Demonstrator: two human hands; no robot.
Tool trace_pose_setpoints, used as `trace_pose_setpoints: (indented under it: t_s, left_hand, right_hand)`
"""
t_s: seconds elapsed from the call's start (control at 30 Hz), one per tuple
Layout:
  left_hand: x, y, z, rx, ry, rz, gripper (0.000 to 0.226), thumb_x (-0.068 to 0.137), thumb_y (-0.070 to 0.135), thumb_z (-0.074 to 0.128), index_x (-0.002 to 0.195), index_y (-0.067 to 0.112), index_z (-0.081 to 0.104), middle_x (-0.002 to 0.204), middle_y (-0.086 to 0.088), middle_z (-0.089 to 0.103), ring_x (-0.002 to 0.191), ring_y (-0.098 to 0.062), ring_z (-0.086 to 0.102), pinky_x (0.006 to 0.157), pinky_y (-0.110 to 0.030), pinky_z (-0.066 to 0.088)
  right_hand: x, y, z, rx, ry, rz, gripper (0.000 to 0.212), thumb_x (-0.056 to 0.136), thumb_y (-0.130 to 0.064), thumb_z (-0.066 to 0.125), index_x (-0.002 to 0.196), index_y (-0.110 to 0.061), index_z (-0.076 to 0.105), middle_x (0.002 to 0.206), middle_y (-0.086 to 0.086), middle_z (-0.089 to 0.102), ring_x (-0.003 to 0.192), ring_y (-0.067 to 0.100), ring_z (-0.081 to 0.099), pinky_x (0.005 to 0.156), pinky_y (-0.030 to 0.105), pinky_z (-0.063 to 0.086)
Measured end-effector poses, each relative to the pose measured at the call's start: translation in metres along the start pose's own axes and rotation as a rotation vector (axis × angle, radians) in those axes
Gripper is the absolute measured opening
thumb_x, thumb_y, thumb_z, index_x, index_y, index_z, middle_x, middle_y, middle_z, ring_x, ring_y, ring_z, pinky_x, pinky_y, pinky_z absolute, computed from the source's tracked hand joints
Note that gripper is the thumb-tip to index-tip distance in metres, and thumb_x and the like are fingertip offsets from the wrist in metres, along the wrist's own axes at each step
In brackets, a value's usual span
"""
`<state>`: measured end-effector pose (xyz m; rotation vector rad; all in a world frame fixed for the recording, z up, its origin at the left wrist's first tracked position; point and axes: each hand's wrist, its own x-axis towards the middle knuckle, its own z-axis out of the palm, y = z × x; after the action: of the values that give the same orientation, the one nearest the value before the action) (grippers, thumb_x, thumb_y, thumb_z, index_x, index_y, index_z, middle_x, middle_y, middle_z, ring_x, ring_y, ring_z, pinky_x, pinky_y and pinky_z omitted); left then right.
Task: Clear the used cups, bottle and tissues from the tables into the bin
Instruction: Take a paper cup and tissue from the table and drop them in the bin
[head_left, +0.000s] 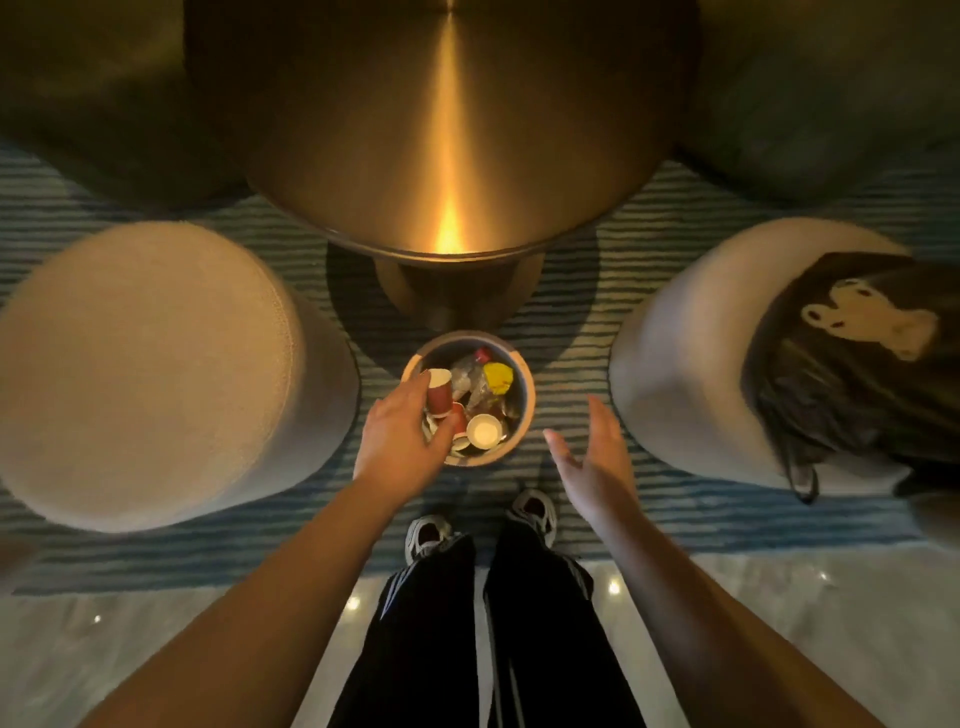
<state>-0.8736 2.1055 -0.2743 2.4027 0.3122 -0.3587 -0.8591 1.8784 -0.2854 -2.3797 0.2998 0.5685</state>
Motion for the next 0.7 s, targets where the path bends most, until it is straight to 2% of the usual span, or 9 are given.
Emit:
trace_pose_setpoints:
  t_s: [0.1, 0.17, 0.3, 0.37, 0.47, 0.57, 0.7]
  left_hand:
    - [-0.021, 0.061, -0.033, 0.095, -0.034, 0.149, 0.062, 0.090, 0.041, 0.055, 0.142, 0.013, 0.038, 0.138, -0.009, 0.049, 0.126, -0.025, 0.044, 0.106, -0.042, 0.033]
    - [-0.033, 0.102, -0.044, 0.133, -0.058, 0.249, 0.064, 0.090, 0.044, 0.053, 0.143, 0.012, 0.037, 0.142, -0.010, 0.045, 0.131, -0.025, 0.039, 0.109, -0.044, 0.029]
    - [-0.054, 0.181, -0.038, 0.165, -0.130, 0.433, 0.068, 0.091, 0.053, 0.042, 0.147, 0.016, 0.028, 0.150, -0.007, 0.036, 0.139, -0.022, 0.028, 0.114, -0.044, 0.023]
    - [-0.066, 0.221, -0.024, 0.152, -0.192, 0.519, 0.069, 0.092, 0.056, 0.040, 0.148, 0.019, 0.023, 0.152, -0.004, 0.031, 0.141, -0.020, 0.023, 0.115, -0.043, 0.021]
    - [-0.082, 0.283, 0.006, 0.144, -0.217, 0.687, 0.066, 0.092, 0.050, 0.046, 0.146, 0.016, 0.029, 0.149, -0.006, 0.037, 0.137, -0.021, 0.030, 0.113, -0.041, 0.024]
    - [-0.102, 0.342, 0.045, 0.164, -0.250, 0.791, 0.068, 0.092, 0.049, 0.047, 0.147, 0.015, 0.028, 0.149, -0.008, 0.037, 0.137, -0.023, 0.031, 0.112, -0.044, 0.025]
    - [-0.128, 0.422, 0.114, 0.181, -0.283, 0.895, 0.068, 0.092, 0.051, 0.046, 0.147, 0.016, 0.027, 0.149, -0.007, 0.036, 0.137, -0.022, 0.030, 0.112, -0.041, 0.026]
  right_hand:
    - [-0.047, -0.010, -0.060, 0.052, 0.076, -0.024, 0.069, 0.089, -0.041, 0.056, 0.146, -0.014, 0.027, 0.151, 0.008, 0.032, 0.138, 0.021, 0.031, 0.114, 0.038, 0.029]
    - [-0.075, -0.010, -0.096, 0.080, 0.158, -0.019, 0.065, 0.090, -0.041, 0.053, 0.144, -0.011, 0.031, 0.147, 0.011, 0.037, 0.136, 0.022, 0.034, 0.112, 0.034, 0.029]
    - [-0.125, 0.015, -0.155, 0.135, 0.339, 0.082, 0.062, 0.092, -0.044, 0.048, 0.144, -0.014, 0.030, 0.150, 0.009, 0.034, 0.138, 0.021, 0.031, 0.113, 0.038, 0.028]
    - [-0.149, 0.037, -0.181, 0.168, 0.444, 0.134, 0.060, 0.093, -0.043, 0.048, 0.144, -0.015, 0.032, 0.149, 0.008, 0.035, 0.137, 0.021, 0.031, 0.113, 0.040, 0.030]
    - [-0.180, 0.077, -0.218, 0.180, 0.598, 0.229, 0.058, 0.093, -0.041, 0.049, 0.142, -0.013, 0.036, 0.147, 0.011, 0.038, 0.136, 0.025, 0.034, 0.111, 0.045, 0.032]
    - [-0.207, 0.128, -0.255, 0.201, 0.704, 0.320, 0.058, 0.092, -0.042, 0.048, 0.140, -0.011, 0.038, 0.146, 0.012, 0.039, 0.135, 0.026, 0.036, 0.109, 0.047, 0.035]
    - [-0.227, 0.210, -0.312, 0.212, 0.821, 0.403, 0.054, 0.093, -0.039, 0.050, 0.138, -0.010, 0.042, 0.143, 0.011, 0.042, 0.131, 0.026, 0.041, 0.110, 0.040, 0.034]
